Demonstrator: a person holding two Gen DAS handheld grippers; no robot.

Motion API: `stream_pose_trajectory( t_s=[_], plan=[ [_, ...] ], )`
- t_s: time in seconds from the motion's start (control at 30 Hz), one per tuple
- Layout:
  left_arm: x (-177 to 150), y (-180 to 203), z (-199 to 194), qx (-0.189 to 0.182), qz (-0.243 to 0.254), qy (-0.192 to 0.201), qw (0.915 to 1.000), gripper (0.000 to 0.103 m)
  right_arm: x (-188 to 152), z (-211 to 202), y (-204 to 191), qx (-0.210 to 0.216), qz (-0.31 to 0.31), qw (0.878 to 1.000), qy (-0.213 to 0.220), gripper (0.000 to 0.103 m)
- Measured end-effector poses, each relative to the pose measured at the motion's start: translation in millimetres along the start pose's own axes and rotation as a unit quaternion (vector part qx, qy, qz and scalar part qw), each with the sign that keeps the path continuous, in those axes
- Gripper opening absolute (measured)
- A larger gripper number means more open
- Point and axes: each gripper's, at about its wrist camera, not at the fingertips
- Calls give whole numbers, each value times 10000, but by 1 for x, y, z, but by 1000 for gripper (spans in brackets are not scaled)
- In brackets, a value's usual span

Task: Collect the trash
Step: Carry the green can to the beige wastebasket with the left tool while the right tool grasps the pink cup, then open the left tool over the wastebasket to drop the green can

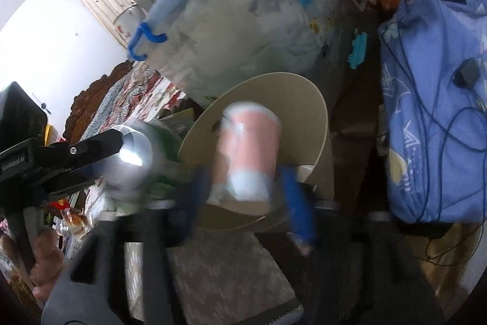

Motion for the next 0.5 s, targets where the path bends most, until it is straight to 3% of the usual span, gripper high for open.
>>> stream_pose_trajectory(
  t_s=[0.1, 0.23, 0.5],
  plan=[
    [-5, -9, 0, 77, -218, 37, 9997, 57, 1, -9, 1, 16, 33, 9997, 257, 72],
    [-23, -14, -30, 100, -195, 258, 9994, 57, -3, -25, -2, 94, 63, 9986, 516, 72],
    [-121, -21, -102, 898, 321, 471, 9943, 57, -24, -29, -39, 607, -155, 9978, 231, 66]
  ],
)
Point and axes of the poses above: each gripper's, at about its wrist camera, not at the fingertips, and z roughly the way its jaws point, y to its right, x to its top, and after that the axes turned 1 degree about z, right-handed
